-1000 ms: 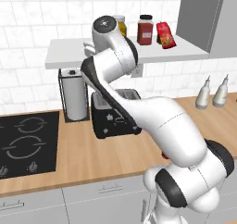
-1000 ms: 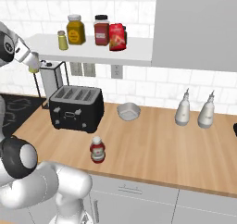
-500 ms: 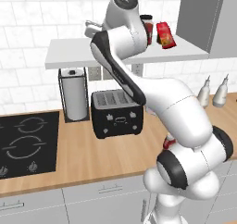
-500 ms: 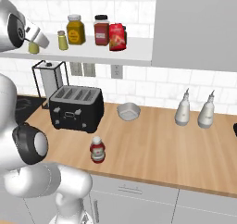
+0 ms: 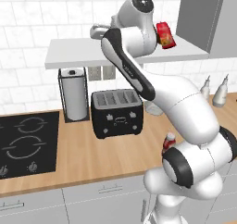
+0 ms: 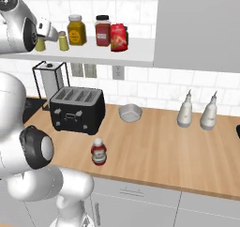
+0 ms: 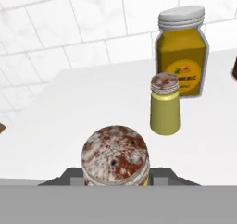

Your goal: Put the shaker and condiment bottle from the counter next to their counterparts in the cabinet.

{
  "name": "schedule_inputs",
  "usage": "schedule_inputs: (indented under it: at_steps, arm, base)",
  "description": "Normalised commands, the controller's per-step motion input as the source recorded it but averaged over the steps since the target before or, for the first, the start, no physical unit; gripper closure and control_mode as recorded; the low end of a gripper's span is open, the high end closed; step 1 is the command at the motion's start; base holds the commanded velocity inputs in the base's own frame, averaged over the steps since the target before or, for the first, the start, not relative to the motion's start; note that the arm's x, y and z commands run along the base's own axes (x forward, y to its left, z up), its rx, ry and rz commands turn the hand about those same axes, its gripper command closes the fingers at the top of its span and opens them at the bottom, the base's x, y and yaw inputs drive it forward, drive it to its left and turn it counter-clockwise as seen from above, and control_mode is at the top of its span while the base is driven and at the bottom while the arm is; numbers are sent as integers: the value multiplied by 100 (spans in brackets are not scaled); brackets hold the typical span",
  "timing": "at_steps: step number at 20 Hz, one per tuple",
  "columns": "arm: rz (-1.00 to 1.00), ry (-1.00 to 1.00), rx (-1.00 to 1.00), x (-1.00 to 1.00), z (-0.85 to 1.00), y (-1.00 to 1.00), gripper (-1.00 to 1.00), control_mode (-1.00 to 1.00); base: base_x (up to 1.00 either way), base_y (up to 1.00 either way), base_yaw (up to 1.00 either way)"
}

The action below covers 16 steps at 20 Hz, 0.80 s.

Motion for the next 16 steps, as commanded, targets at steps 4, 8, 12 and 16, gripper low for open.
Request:
schedule_inputs:
  at_steps: [4, 8, 12, 16]
  arm:
    - [0, 2, 0, 0, 0, 0, 100, -100]
    - [-1, 0, -4, 9, 0, 0, 100, -100]
    - [-8, 0, -14, 21, 0, 0, 100, -100]
    - [-10, 0, -4, 15, 0, 4, 100, -100]
  base:
    - [0, 0, 0]
    - [0, 0, 0]
    - [0, 0, 0]
    - [0, 0, 0]
